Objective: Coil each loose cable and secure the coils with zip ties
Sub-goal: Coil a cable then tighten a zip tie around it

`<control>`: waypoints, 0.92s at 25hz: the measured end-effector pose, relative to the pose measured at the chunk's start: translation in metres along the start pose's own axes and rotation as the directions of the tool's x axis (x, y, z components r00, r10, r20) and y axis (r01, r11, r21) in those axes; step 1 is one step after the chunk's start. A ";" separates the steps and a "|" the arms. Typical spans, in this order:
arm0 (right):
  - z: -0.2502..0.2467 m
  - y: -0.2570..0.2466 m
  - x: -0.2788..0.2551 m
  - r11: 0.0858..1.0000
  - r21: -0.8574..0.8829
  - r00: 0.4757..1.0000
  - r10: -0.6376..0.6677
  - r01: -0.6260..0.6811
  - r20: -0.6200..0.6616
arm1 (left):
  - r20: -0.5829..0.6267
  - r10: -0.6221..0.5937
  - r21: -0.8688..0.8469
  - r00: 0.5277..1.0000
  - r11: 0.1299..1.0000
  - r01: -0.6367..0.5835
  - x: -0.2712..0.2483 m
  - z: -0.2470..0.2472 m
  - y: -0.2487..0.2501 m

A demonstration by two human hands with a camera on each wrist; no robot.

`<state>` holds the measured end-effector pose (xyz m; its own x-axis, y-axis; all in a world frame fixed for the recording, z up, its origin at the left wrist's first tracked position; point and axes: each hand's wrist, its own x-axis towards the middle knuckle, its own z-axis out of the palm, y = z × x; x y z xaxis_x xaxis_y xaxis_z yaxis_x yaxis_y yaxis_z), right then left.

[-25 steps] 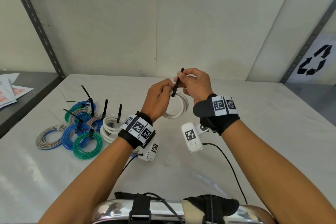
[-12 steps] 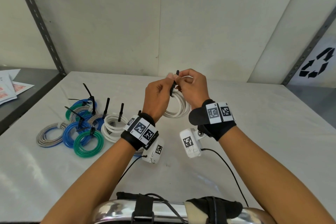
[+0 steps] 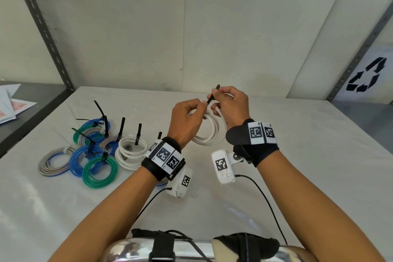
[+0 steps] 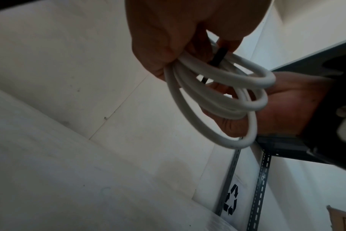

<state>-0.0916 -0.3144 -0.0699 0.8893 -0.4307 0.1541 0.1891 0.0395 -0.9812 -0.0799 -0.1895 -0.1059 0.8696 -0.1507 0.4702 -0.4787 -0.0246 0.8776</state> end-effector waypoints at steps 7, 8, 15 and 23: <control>-0.004 -0.002 -0.006 0.967 -0.146 0.973 0.220 -0.208 0.074 | -0.252 -0.511 -0.449 0.822 0.814 0.368 0.021 -0.020 -0.009; -0.008 -0.004 -0.007 0.960 -0.175 0.963 0.241 -0.218 0.124 | -0.290 -0.535 -0.484 0.793 0.797 0.360 0.026 -0.024 -0.010; -0.004 0.003 -0.012 0.905 -0.239 0.918 -0.283 0.351 0.278 | -0.302 -0.398 -0.385 0.866 0.882 0.272 0.030 -0.040 -0.003; -0.003 0.002 -0.015 0.744 -0.387 0.839 -0.471 0.544 0.274 | -0.070 -0.322 -0.403 0.944 0.875 0.269 0.019 -0.037 0.009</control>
<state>-0.1058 -0.3100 -0.0743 0.7707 -0.1331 0.6231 0.4634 -0.5540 -0.6916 -0.0633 -0.1564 -0.0855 0.9836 -0.0653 0.1678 -0.1367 0.3362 0.9318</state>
